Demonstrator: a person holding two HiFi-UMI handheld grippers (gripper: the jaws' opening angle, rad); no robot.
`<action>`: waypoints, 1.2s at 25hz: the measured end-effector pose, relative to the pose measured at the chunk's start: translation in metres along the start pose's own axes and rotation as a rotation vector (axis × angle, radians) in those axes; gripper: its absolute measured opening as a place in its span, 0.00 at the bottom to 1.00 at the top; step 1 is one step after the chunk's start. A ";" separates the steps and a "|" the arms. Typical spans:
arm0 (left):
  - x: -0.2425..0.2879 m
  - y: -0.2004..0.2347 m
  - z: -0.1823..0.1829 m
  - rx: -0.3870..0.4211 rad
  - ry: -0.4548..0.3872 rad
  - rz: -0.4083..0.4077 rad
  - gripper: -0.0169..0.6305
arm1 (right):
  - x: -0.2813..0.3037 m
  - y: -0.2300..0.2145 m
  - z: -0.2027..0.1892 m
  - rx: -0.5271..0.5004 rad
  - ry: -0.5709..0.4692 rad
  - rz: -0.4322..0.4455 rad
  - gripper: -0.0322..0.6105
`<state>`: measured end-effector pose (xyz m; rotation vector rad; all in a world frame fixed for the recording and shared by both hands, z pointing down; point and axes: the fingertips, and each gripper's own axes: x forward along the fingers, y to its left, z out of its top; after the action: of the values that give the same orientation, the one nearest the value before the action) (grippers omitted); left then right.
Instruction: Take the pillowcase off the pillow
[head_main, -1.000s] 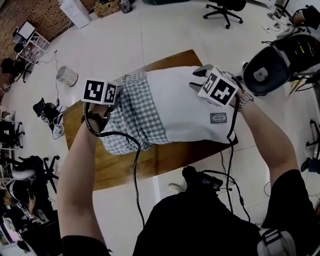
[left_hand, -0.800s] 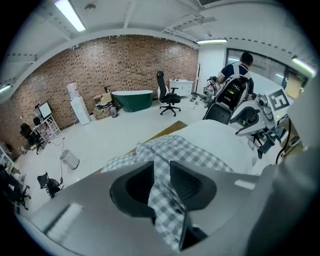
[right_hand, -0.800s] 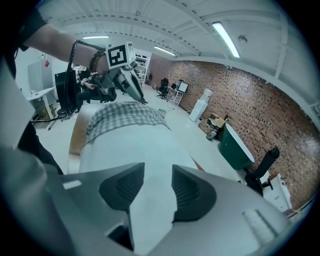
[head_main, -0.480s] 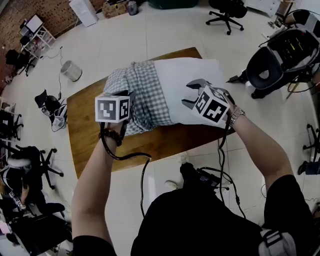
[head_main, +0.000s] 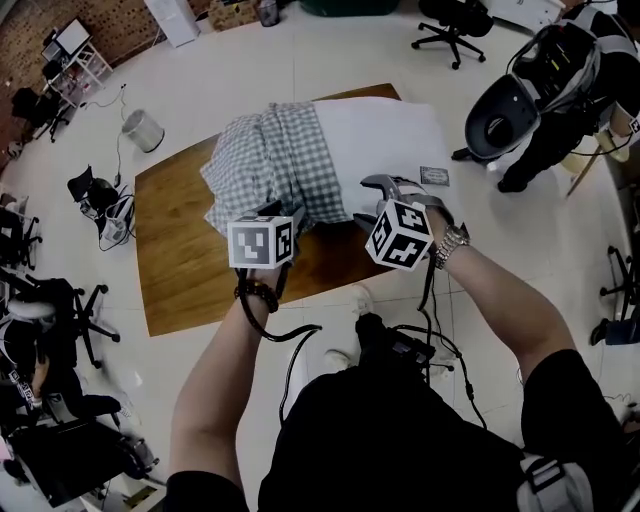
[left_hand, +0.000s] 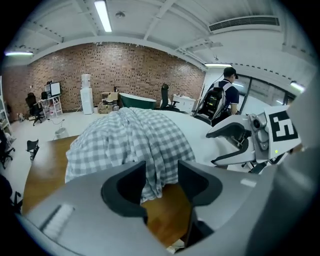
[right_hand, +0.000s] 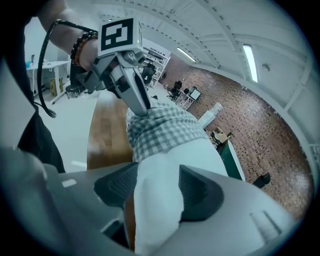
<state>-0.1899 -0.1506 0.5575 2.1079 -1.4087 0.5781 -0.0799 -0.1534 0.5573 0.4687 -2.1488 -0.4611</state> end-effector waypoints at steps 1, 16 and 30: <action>-0.001 0.000 -0.005 -0.009 0.001 0.007 0.36 | 0.002 0.003 -0.001 -0.021 0.011 -0.021 0.45; 0.028 0.027 -0.053 -0.128 0.015 0.111 0.49 | 0.057 0.004 -0.022 -0.144 0.111 -0.250 0.47; 0.058 0.063 -0.071 -0.199 0.040 0.173 0.05 | 0.075 -0.013 -0.050 -0.376 0.199 -0.394 0.12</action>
<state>-0.2310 -0.1655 0.6599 1.8231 -1.5684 0.5198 -0.0788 -0.2089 0.6298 0.6912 -1.7263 -0.9746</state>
